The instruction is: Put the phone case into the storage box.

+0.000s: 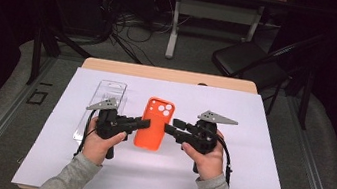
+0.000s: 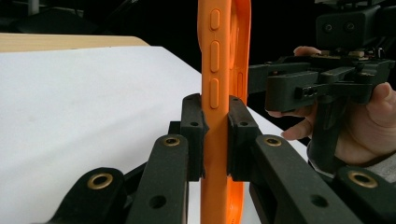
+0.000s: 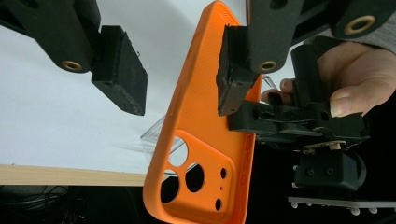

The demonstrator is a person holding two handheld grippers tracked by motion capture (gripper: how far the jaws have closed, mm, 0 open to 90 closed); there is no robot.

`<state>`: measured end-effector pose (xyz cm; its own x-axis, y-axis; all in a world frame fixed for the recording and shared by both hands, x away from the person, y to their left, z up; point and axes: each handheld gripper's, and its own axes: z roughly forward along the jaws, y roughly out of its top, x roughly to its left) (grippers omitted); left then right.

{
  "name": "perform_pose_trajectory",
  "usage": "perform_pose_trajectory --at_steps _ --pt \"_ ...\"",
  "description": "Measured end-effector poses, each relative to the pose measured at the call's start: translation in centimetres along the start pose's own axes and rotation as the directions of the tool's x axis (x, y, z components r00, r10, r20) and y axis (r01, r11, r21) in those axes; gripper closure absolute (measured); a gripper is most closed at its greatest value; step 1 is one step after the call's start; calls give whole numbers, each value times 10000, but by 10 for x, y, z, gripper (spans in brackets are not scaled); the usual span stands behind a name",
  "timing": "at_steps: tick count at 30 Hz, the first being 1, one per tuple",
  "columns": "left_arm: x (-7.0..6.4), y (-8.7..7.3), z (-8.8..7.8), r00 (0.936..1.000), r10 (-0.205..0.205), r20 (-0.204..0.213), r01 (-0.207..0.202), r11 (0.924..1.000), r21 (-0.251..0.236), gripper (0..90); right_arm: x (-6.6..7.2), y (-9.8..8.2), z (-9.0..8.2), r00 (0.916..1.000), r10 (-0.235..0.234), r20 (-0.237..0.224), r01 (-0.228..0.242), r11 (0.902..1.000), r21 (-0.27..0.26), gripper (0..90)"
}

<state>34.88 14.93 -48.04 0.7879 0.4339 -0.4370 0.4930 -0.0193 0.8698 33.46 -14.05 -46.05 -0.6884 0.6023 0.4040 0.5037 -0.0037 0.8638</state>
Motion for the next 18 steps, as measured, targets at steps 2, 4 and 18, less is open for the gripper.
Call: perform_pose_trajectory --at_steps 2,4,18 --pt "-1 0 1 10000 -13 11 13 10000 13 806 -1 -1 0 9999 122 -37 -122 9999 25 541" --pt "-1 -1 1 10000 -8 49 7 10000 16 806 -1 -1 1 9994 329 -104 -330 9995 -3 557" --pt "-5 -2 5 9999 19 157 -22 9999 163 806 -3 -5 3 9975 694 -126 -689 9969 375 650"
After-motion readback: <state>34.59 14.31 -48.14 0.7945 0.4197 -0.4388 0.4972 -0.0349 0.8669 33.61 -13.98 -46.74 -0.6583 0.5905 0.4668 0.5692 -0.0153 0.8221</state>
